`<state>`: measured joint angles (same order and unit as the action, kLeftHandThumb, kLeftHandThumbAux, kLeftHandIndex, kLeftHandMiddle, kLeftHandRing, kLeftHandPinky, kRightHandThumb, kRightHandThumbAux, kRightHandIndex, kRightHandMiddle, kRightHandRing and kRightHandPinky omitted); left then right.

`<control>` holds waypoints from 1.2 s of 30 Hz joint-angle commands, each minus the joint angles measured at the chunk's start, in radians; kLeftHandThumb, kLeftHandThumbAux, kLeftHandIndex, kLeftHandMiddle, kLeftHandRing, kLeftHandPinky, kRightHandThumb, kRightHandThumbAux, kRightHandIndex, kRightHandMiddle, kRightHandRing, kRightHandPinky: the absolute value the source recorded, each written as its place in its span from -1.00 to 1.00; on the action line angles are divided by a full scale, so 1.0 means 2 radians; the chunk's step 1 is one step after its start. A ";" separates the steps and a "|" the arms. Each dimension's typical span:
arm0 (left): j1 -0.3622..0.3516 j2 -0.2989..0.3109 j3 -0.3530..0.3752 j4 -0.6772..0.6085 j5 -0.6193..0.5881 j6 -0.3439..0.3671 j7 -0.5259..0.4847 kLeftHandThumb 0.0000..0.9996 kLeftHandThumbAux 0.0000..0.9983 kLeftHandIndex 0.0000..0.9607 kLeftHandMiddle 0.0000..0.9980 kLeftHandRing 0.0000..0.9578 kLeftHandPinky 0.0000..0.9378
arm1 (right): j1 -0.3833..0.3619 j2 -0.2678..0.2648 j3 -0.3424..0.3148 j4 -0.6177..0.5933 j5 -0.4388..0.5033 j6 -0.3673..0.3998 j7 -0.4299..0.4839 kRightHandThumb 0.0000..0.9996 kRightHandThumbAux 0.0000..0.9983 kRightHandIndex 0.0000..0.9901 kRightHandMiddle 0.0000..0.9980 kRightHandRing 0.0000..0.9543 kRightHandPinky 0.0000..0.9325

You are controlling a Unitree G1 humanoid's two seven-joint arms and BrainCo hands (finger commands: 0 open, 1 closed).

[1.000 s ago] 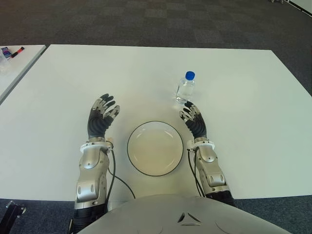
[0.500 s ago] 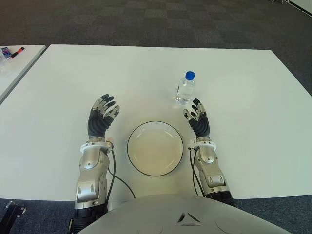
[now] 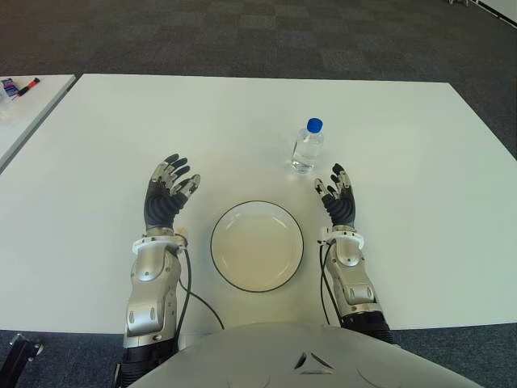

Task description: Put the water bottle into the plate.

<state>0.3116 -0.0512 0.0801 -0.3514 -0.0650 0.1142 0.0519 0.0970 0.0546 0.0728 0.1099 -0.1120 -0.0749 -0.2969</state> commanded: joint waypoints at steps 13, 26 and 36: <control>0.004 0.002 0.005 0.010 0.004 -0.001 0.001 -0.37 0.77 -0.64 -0.58 -0.55 -0.48 | -0.025 0.011 -0.020 0.023 -0.004 0.016 -0.015 -0.17 0.23 -0.88 -0.95 -0.97 -0.88; 0.004 0.000 0.008 0.016 -0.001 -0.013 -0.002 -0.32 0.77 -0.62 -0.57 -0.53 -0.47 | -0.042 0.012 -0.029 0.038 -0.014 0.021 -0.035 -0.21 0.12 -0.88 -0.94 -0.79 -0.77; 0.003 0.003 0.009 0.025 -0.001 -0.017 -0.002 -0.29 0.76 -0.64 -0.59 -0.56 -0.50 | -0.054 0.003 -0.023 0.038 -0.040 0.051 -0.039 -0.17 0.12 -0.95 -0.95 0.23 0.21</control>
<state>0.3186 -0.0497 0.0996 -0.3195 -0.0677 0.0825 0.0518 -0.0021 0.0576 0.0212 0.1768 -0.1729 -0.0063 -0.3719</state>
